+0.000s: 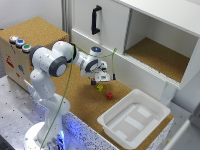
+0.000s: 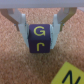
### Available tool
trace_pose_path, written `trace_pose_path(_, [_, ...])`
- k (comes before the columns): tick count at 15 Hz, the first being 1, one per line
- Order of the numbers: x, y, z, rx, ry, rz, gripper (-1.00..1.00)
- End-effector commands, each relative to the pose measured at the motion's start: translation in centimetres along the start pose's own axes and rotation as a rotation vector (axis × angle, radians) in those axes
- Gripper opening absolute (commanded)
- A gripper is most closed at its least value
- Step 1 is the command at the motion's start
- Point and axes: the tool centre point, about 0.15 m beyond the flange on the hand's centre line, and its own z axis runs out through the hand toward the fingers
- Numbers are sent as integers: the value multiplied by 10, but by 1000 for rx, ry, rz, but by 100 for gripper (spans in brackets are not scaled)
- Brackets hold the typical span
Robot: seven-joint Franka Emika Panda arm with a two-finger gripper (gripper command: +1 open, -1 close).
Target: Rotate left the purple block
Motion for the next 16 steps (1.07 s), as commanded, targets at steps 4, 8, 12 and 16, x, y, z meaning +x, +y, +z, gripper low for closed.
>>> trace_pose_path(4, [62,-76,-160,12,0,-177,-100])
trace_pose_path(8, [74,-101,-167,23,-2,-246,-100])
trace_pose_path(12, [77,-127,-159,24,-18,-321,-100])
trace_pose_path(16, [69,-123,-134,108,5,-438,-100])
